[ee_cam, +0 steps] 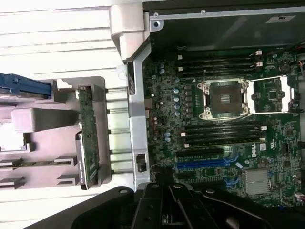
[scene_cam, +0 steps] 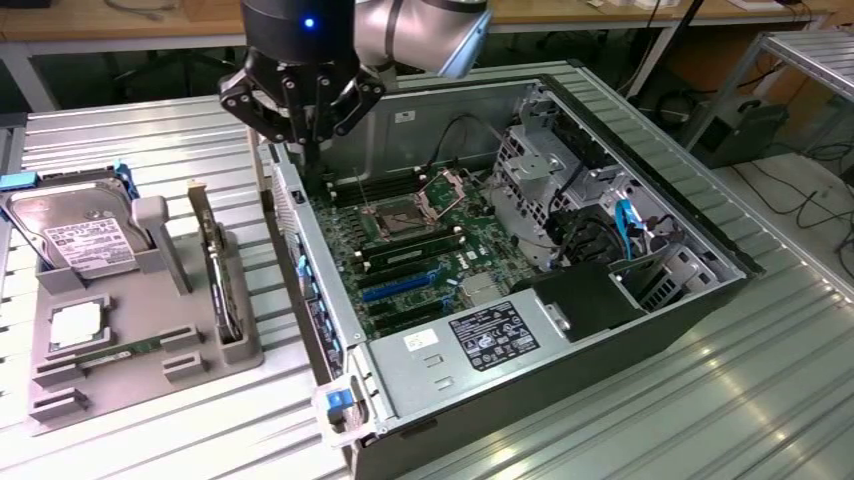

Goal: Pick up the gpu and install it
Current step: 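Reach for the gpu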

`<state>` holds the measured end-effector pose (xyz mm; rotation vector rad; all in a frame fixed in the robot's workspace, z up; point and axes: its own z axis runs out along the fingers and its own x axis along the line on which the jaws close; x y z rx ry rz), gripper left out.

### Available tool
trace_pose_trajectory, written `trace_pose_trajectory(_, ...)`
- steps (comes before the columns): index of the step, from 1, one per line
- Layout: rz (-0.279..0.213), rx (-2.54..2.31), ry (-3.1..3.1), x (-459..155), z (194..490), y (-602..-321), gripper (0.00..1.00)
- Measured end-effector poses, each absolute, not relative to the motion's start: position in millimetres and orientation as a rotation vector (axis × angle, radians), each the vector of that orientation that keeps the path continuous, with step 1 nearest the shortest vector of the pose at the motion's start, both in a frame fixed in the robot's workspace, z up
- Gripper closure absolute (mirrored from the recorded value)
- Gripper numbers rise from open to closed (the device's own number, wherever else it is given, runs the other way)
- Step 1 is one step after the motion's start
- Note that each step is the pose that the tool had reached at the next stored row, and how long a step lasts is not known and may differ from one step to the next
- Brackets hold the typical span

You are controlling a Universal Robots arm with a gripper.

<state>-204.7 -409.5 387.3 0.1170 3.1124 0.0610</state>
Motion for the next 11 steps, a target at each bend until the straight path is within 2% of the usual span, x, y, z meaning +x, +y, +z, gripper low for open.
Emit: trace_pose_trajectory(11,0.049,0.116,3.112,-249,379,-412,0.89)
